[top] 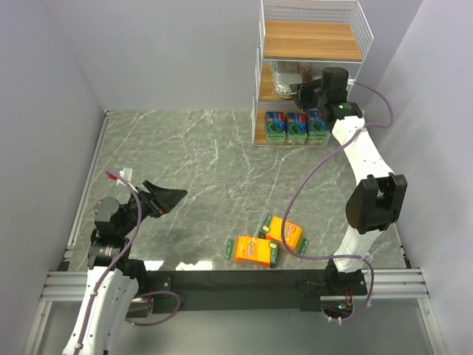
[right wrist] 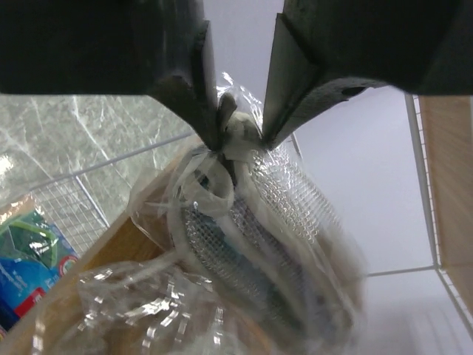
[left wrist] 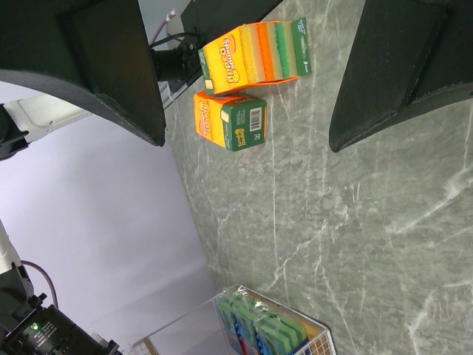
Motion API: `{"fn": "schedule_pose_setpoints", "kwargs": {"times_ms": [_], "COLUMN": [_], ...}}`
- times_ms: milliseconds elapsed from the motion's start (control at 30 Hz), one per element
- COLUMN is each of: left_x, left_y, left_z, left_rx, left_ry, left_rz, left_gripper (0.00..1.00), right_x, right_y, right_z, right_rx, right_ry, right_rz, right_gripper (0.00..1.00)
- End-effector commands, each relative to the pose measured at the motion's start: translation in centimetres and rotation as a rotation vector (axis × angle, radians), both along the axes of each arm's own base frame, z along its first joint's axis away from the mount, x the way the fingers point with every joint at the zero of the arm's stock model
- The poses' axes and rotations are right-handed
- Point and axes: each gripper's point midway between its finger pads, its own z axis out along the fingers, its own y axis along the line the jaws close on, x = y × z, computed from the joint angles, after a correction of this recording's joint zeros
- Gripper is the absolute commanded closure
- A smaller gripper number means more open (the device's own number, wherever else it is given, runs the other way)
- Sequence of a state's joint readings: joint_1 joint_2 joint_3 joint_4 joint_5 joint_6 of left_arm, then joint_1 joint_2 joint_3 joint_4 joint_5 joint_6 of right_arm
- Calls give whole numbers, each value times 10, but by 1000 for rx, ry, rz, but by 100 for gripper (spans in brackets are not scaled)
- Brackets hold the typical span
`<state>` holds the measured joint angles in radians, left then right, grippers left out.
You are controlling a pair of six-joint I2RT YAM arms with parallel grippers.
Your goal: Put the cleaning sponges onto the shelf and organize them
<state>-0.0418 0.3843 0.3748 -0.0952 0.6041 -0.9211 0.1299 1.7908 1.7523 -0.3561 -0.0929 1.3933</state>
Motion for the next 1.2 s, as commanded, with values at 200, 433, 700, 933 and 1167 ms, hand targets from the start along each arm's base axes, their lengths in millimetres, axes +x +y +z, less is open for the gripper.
{"fn": "schedule_pose_setpoints", "kwargs": {"times_ms": [200, 433, 700, 933, 1167], "left_x": [0, 0, 0, 0, 3], "left_y": [0, 0, 0, 0, -1], "left_z": [15, 13, 14, 13, 14], "left_rx": [12, 7, 5, 1, -4], "left_ry": [-55, -52, -50, -50, -51], "left_rz": [-3, -4, -2, -2, -4], "left_gripper": [0, 1, 1, 1, 1], "right_x": [16, 9, -2, -46, -122], "right_y": [4, 8, 15, 13, -4], "right_z": [41, 39, 33, 50, 45], "right_rx": [10, 14, 9, -40, -175], "right_ry": [-128, -146, -136, -254, -287], "right_rz": [-6, 15, 71, 115, 126], "right_gripper": [50, 49, 48, 47, 45]}}
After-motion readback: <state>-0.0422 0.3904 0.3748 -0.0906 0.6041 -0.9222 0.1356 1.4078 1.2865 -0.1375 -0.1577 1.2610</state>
